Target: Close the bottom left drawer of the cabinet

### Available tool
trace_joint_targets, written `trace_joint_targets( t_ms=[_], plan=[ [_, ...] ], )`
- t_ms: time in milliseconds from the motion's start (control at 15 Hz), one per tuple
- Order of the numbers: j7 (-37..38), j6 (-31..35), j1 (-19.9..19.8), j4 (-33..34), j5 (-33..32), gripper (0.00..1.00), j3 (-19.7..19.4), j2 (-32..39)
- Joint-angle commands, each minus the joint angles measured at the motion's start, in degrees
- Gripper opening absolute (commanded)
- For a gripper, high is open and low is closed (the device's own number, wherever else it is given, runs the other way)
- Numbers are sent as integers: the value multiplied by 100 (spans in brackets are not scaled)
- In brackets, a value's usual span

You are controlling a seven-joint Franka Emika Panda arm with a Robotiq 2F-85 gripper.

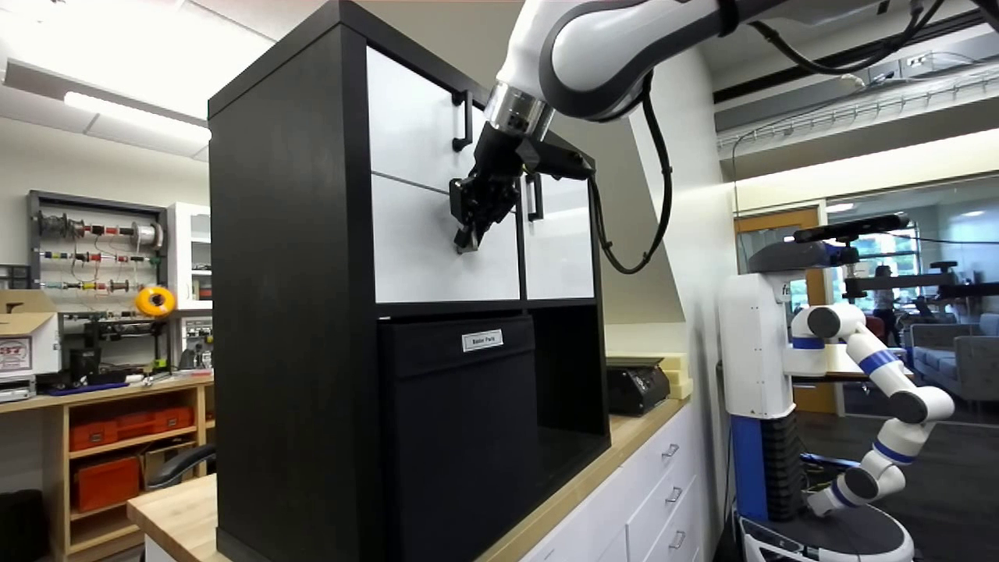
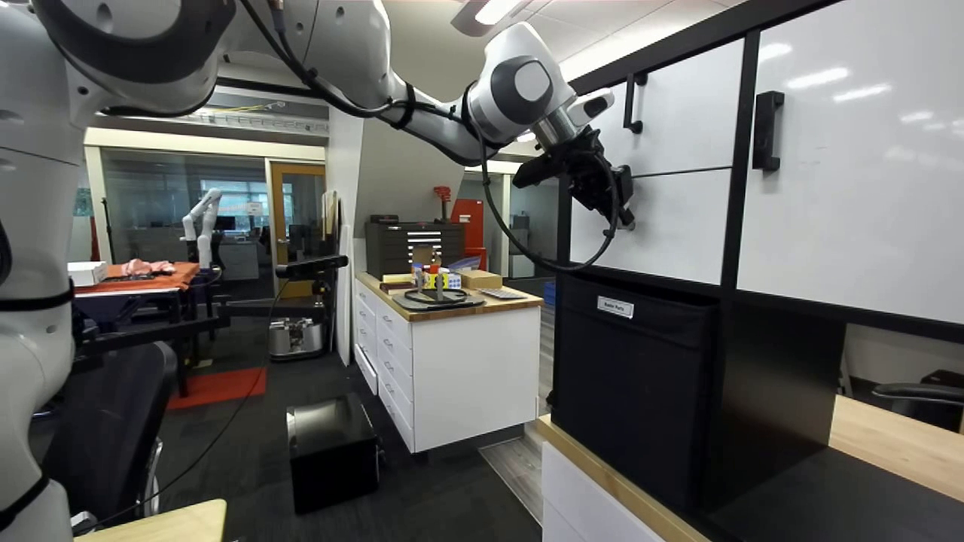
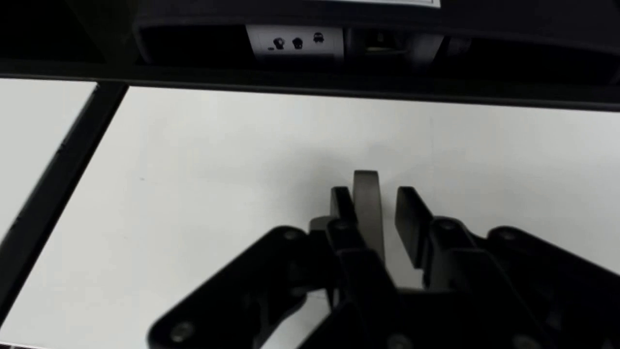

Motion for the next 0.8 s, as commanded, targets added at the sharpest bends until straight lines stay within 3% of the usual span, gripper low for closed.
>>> trace_joint_targets(
  t_ms=[0,400,733],
  plan=[
    [126,-1151,326,374,-127,59,-84,20],
    [120,-2380,497,258,-7,97,29,-343],
    [29,-3194,427,-216,428,100,94,-776]
  ],
)
